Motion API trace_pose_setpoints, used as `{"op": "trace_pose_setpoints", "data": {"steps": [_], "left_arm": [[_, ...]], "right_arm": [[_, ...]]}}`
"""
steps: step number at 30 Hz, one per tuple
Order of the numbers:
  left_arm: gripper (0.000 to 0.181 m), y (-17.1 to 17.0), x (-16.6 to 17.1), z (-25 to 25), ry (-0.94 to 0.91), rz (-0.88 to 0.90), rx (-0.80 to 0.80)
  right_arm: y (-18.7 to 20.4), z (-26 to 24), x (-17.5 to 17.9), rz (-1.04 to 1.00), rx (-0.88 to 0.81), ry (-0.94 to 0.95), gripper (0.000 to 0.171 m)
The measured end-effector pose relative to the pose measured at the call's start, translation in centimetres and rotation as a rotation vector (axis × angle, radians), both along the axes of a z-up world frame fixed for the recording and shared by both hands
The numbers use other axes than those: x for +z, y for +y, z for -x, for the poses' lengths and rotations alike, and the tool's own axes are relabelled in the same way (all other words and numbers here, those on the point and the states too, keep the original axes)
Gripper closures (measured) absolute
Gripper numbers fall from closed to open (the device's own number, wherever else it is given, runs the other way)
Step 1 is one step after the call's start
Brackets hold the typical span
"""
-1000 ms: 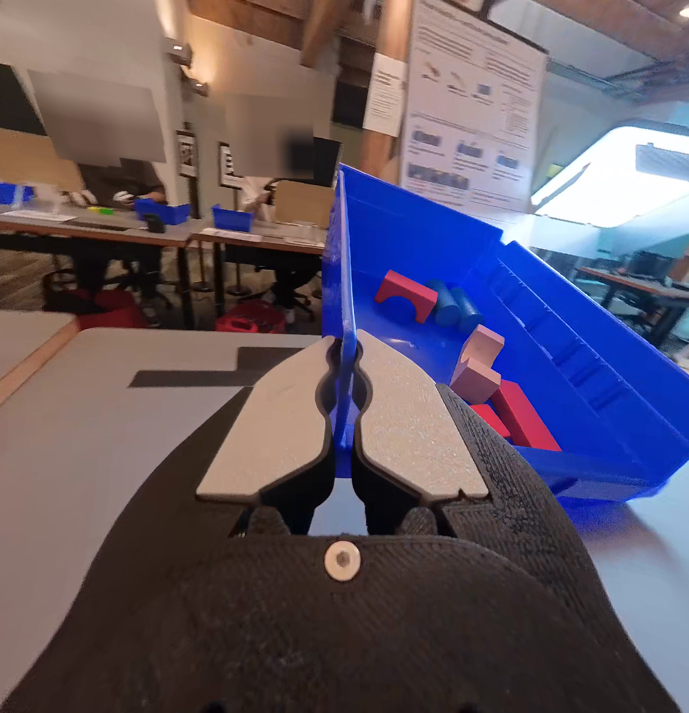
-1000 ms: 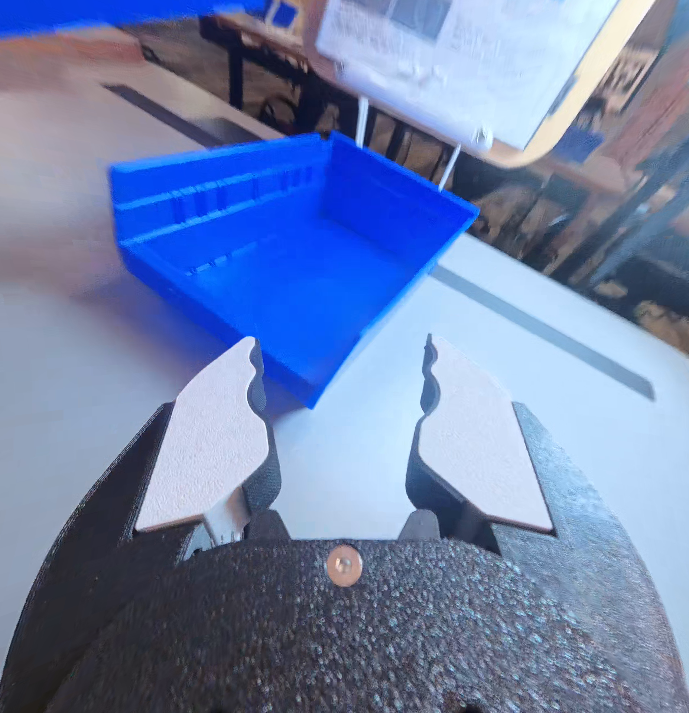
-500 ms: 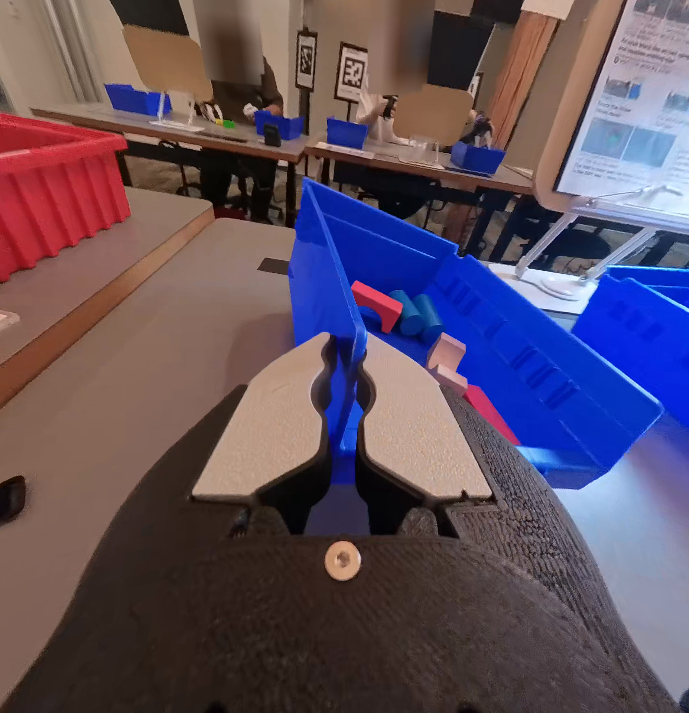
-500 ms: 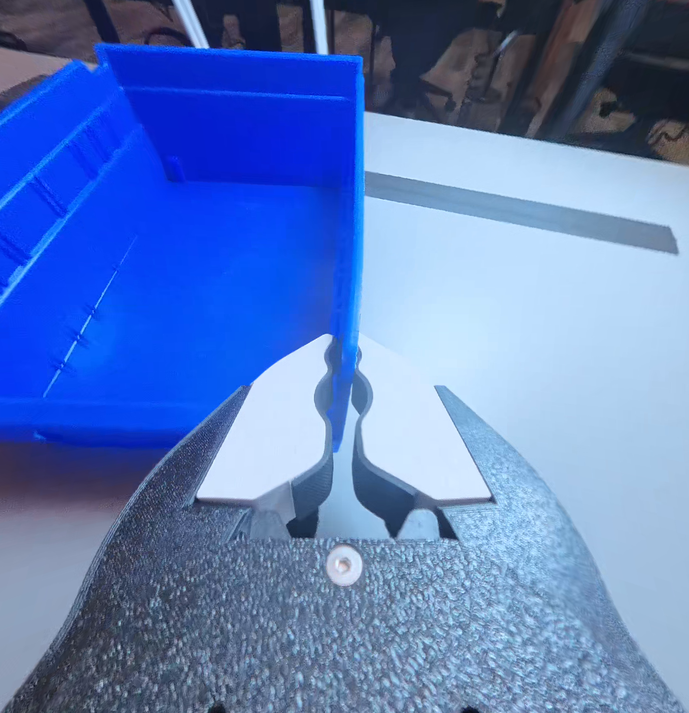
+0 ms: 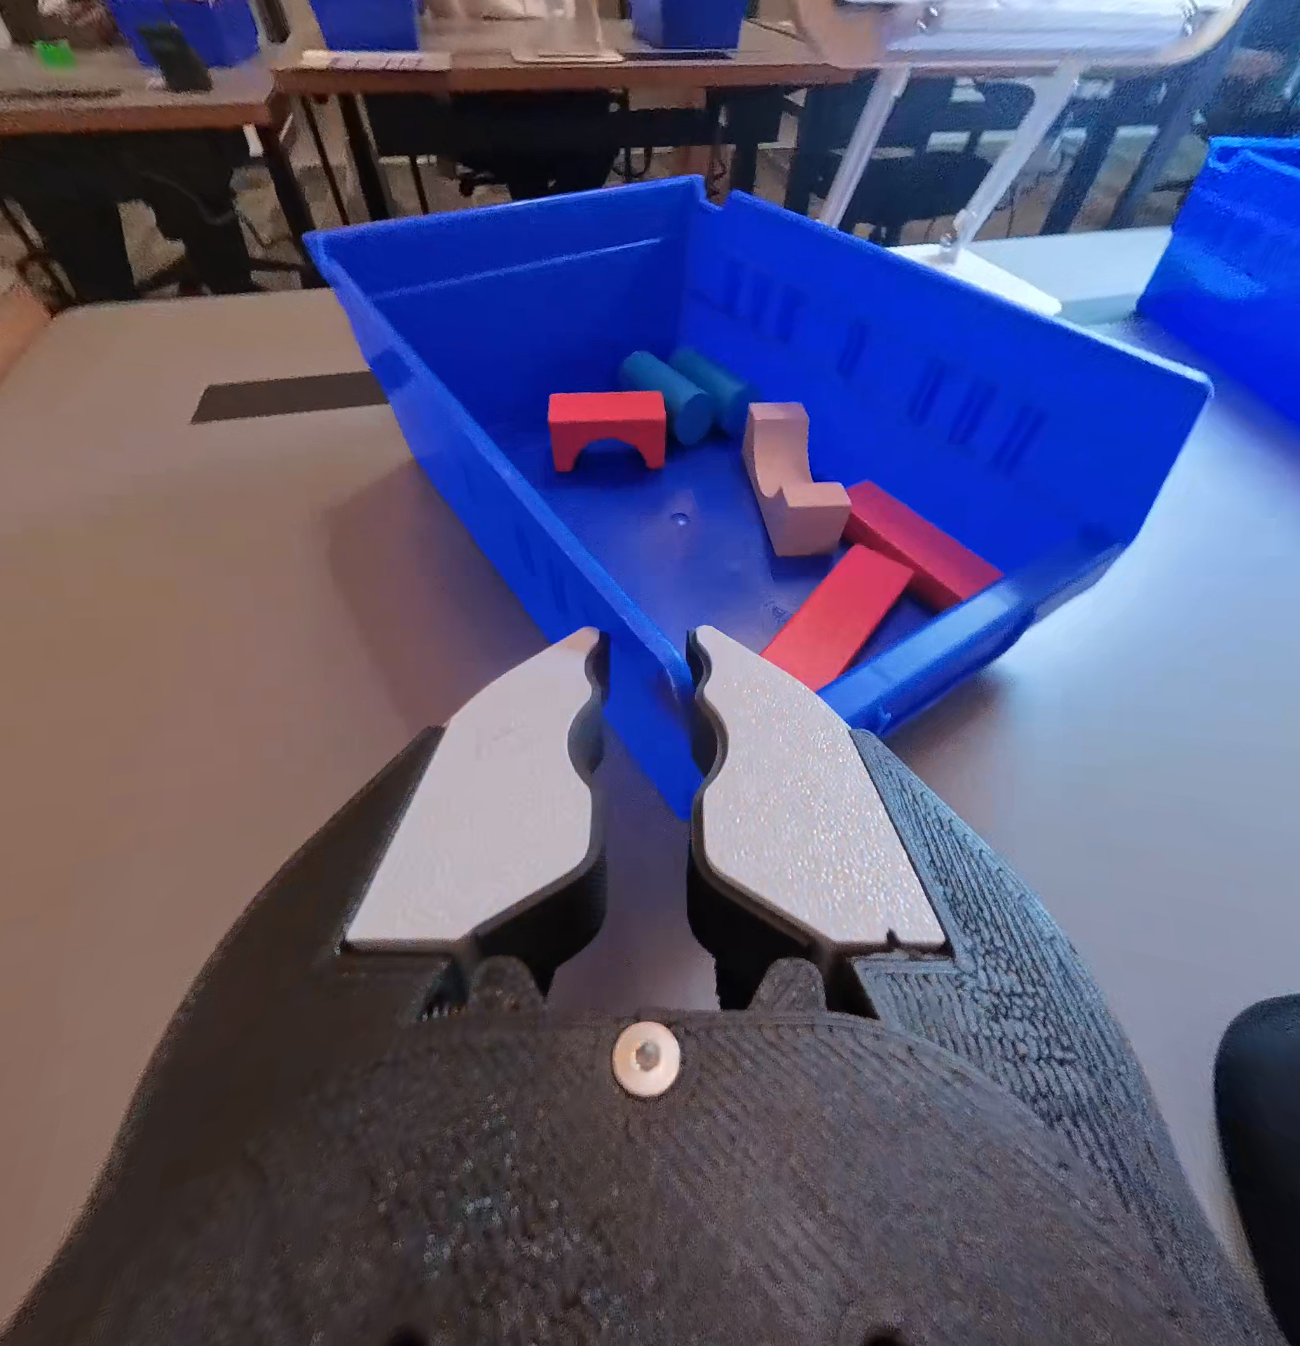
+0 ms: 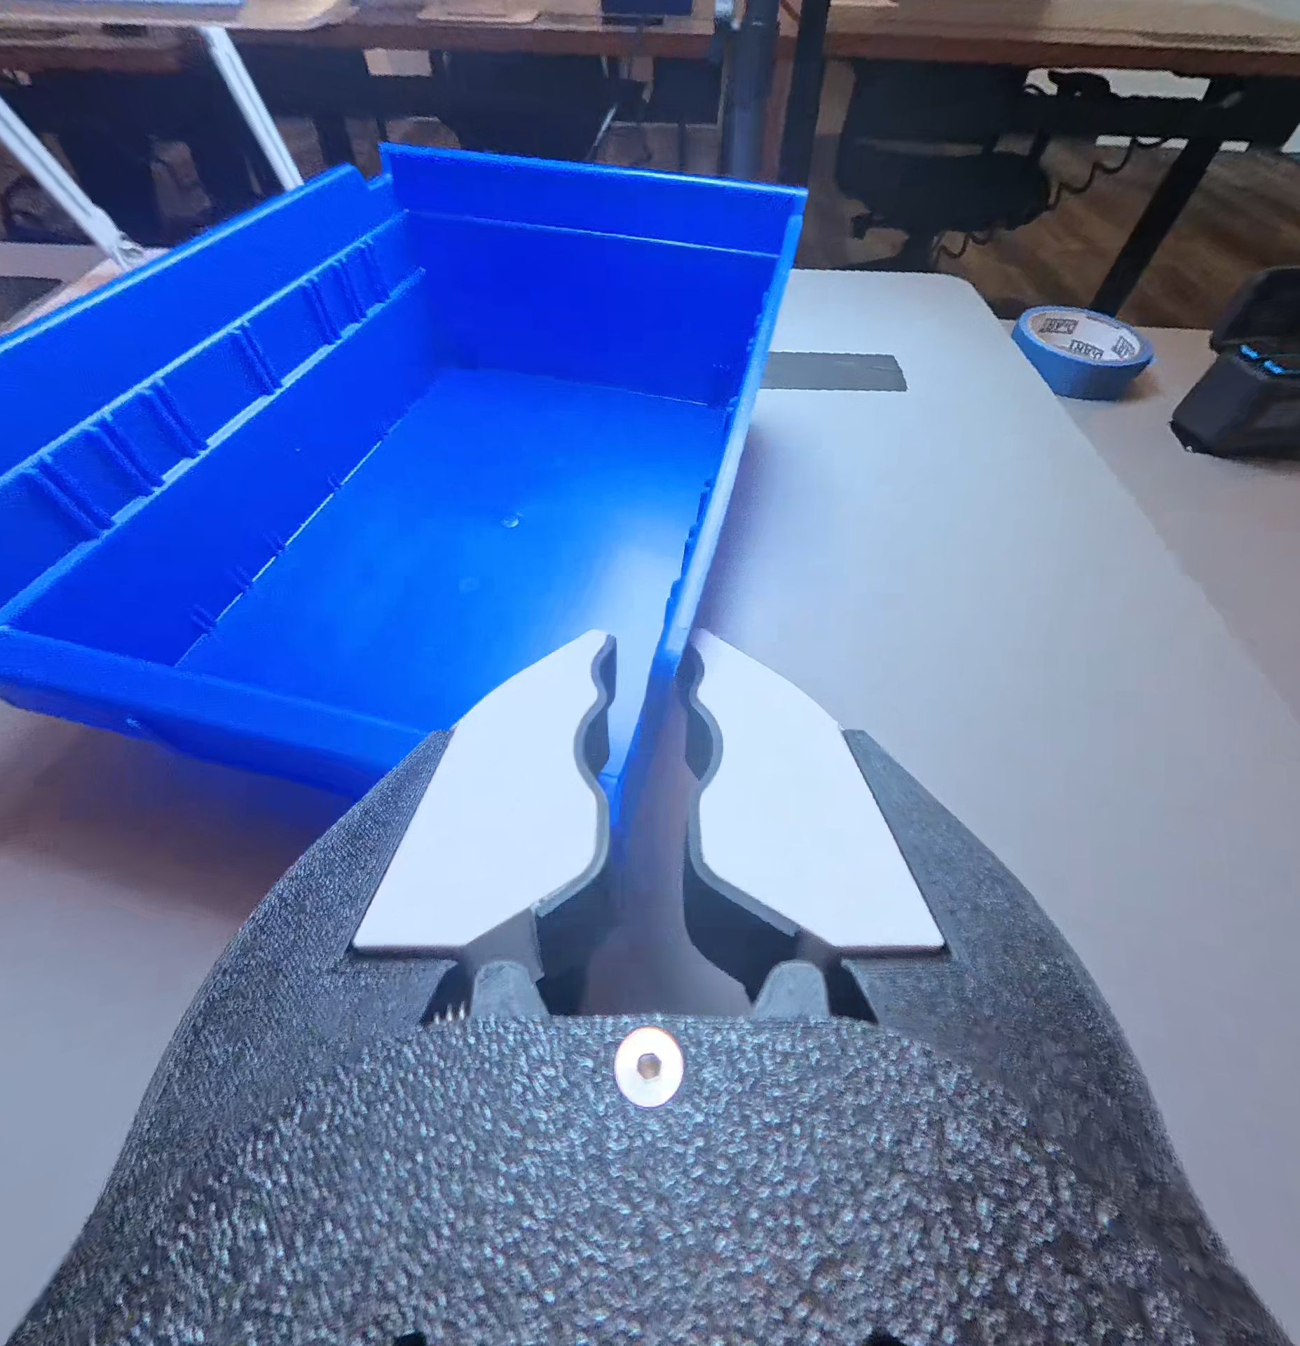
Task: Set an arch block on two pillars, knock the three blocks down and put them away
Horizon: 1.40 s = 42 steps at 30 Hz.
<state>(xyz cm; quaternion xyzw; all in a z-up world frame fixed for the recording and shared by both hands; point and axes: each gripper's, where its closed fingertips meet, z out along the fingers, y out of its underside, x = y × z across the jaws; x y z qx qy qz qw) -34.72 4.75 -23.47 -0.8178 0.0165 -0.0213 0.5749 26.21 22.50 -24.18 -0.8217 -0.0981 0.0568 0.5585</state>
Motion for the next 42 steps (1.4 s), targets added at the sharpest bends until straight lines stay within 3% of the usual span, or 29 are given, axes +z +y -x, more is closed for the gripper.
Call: {"op": "trace_pose_setpoints", "data": {"steps": [3, 7, 12, 15, 19, 21, 25, 26, 28, 37, 42], "left_arm": [[0.158, 0.4, -0.1, -1.4, 0.102, -0.007, -0.037], [0.157, 0.4, 0.0, -1.5, 0.181, -0.014, -0.023], [0.142, -0.6, 4.8, -1.2, 0.259, -0.203, 0.065], [0.137, -0.7, 7.1, -5.3, 0.379, -0.232, -0.053], [0.117, 1.2, 3.1, -11.4, 0.528, 0.026, -0.308], [0.119, 2.7, 0.3, -12.1, 0.662, 0.140, -0.367], [0.122, 4.0, -5.5, -12.5, 0.660, 0.439, -0.497], [0.130, 4.6, -6.2, -11.8, 0.704, 0.474, -0.483], [0.145, 5.2, -6.8, -11.5, 0.714, 0.485, -0.502], [0.144, 7.6, -6.4, -8.9, 0.764, 0.398, -0.289], [0.144, 7.4, -6.3, -8.4, 0.794, 0.354, -0.315]], "right_arm": [[-0.1, 0.6, 0.3, -0.038, 0.009, -0.086, 0.146], [0.1, 0.5, 0.2, -0.058, 0.024, -0.086, 0.146], [-0.1, 0.5, 2.1, -0.159, 0.029, -0.089, 0.138], [-0.1, 0.7, 2.5, -0.183, 0.043, -0.089, 0.137], [-0.2, 1.0, 2.5, -0.188, 0.058, -0.093, 0.133], [-0.2, 1.0, 2.5, -0.189, 0.062, -0.092, 0.133], [-0.1, 1.0, 2.3, -0.194, 0.066, -0.103, 0.133], [-0.1, 1.0, 2.3, -0.195, 0.067, -0.111, 0.133], [0.0, 1.0, 2.2, -0.198, 0.067, -0.122, 0.133], [0.0, 1.1, 1.8, -0.178, 0.074, -0.119, 0.134], [0.8, 0.7, -0.4, -0.067, 0.081, -0.071, 0.157]]}}
